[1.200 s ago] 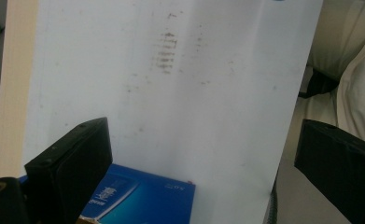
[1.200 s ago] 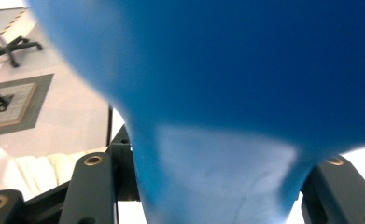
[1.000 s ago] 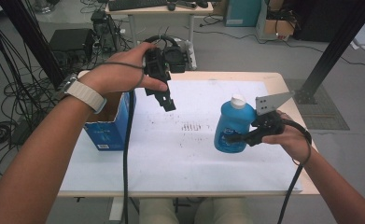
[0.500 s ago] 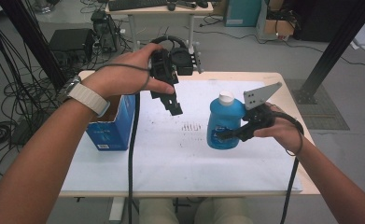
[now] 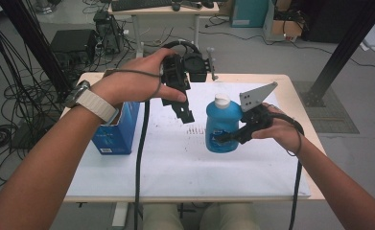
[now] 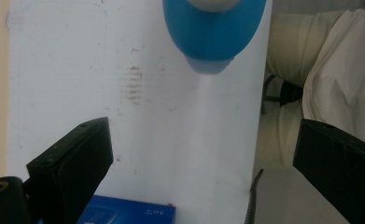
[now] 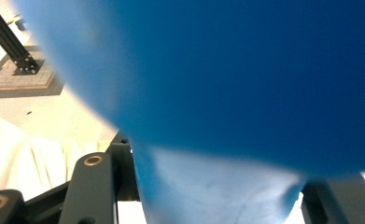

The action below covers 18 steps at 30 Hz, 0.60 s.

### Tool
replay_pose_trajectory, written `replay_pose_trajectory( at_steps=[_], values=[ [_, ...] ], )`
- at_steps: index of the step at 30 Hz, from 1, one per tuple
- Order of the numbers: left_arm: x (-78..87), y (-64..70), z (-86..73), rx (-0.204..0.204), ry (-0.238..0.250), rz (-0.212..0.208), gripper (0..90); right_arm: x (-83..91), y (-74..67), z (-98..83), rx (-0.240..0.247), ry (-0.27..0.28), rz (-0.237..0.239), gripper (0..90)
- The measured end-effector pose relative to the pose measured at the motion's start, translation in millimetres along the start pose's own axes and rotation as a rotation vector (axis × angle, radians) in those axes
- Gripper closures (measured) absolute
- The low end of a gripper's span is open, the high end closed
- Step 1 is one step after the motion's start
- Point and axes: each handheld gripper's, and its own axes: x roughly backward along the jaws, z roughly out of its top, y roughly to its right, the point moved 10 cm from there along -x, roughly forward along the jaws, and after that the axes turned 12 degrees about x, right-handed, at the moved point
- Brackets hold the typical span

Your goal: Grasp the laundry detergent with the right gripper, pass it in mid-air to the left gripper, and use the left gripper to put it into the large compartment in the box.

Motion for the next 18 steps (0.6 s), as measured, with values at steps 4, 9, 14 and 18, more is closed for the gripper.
replay_pose_trajectory(
  at_steps=[4, 9, 14, 18],
  values=[
    [-0.6, 2.4, 2.8, -0.007, 0.002, -0.001, 5.2, -3.4, -0.1, 1.7, 0.005, -0.001, 0.009, 42.6],
    [-2.9, 5.4, 6.3, -0.018, 0.009, -0.007, 5.2, -9.4, -0.8, 1.6, 0.020, -0.010, 0.017, 42.6],
    [-4.5, 7.5, 7.8, -0.021, 0.016, -0.022, 5.1, -14.7, -3.4, 4.3, 0.010, -0.003, 0.027, 42.6],
    [-4.7, 8.7, 7.1, -0.019, 0.016, -0.027, 5.1, -20.0, -4.3, 3.6, 0.014, -0.005, 0.035, 42.6]
  ],
)
